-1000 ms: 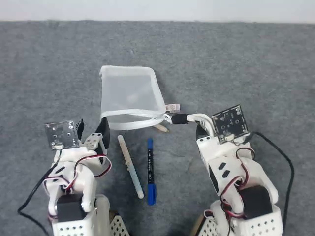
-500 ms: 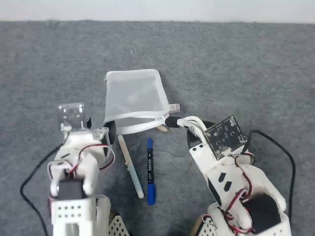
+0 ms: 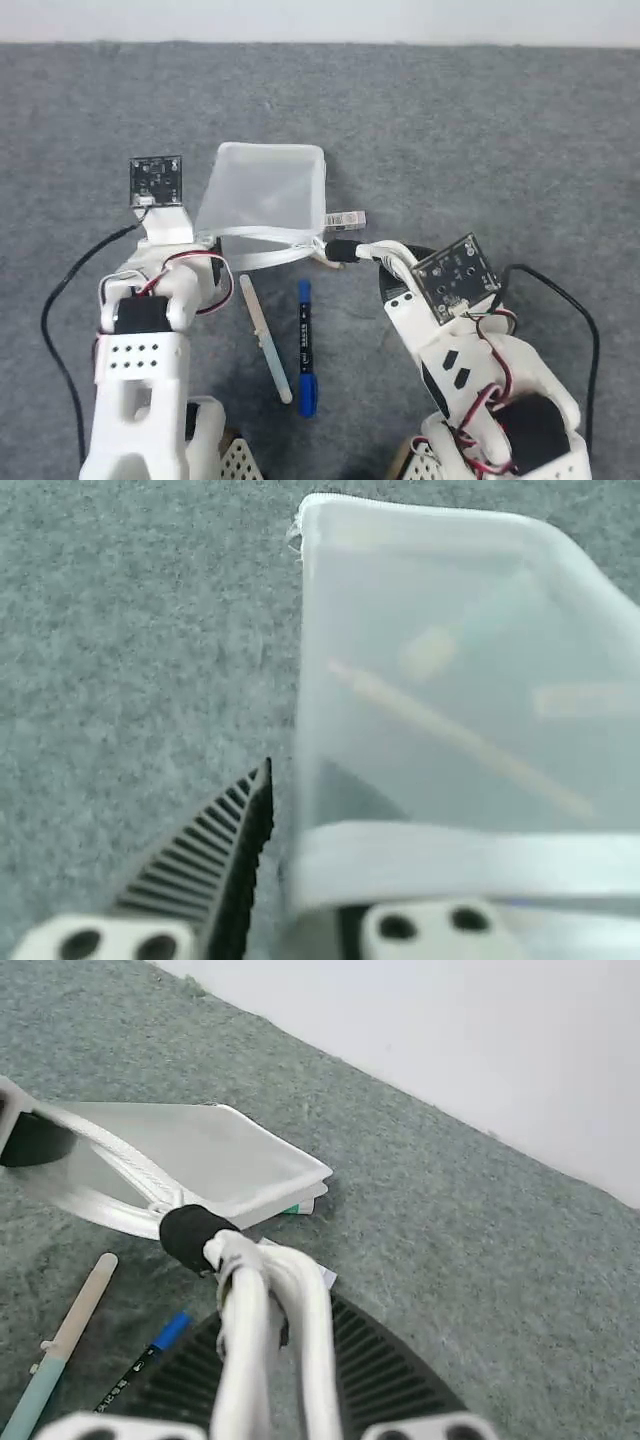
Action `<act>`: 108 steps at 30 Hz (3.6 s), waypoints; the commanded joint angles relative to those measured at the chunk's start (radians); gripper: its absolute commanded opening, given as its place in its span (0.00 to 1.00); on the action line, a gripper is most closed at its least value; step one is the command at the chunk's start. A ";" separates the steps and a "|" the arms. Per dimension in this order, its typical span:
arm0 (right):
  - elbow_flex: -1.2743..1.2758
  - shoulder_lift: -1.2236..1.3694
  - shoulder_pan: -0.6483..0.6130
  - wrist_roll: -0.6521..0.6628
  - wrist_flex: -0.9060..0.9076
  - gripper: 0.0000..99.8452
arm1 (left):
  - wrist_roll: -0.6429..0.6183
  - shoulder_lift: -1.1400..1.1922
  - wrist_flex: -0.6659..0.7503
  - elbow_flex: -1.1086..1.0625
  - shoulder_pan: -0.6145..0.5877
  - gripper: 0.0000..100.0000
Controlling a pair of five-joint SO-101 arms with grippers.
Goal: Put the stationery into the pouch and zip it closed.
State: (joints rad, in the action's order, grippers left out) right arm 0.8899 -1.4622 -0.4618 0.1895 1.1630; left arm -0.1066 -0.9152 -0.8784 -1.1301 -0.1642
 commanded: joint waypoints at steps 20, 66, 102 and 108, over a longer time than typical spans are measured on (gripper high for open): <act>0.041 -0.007 -0.002 0.017 -0.002 0.19 | -0.041 -0.044 -0.031 0.120 -0.123 0.01; -0.934 1.581 -0.010 -0.911 0.050 0.19 | -0.091 -0.044 -0.121 0.173 -0.324 0.01; -1.261 2.112 0.031 -1.131 -0.058 0.19 | -0.091 -0.044 -0.123 0.173 -0.327 0.01; -1.277 2.106 0.031 -1.123 -0.002 0.03 | -0.091 -0.044 -0.123 0.171 -0.325 0.01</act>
State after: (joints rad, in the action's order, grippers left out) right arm -0.3237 0.6690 -0.4342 -0.9306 1.1370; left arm -0.1803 -0.9229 -1.0088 -1.0196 -0.4803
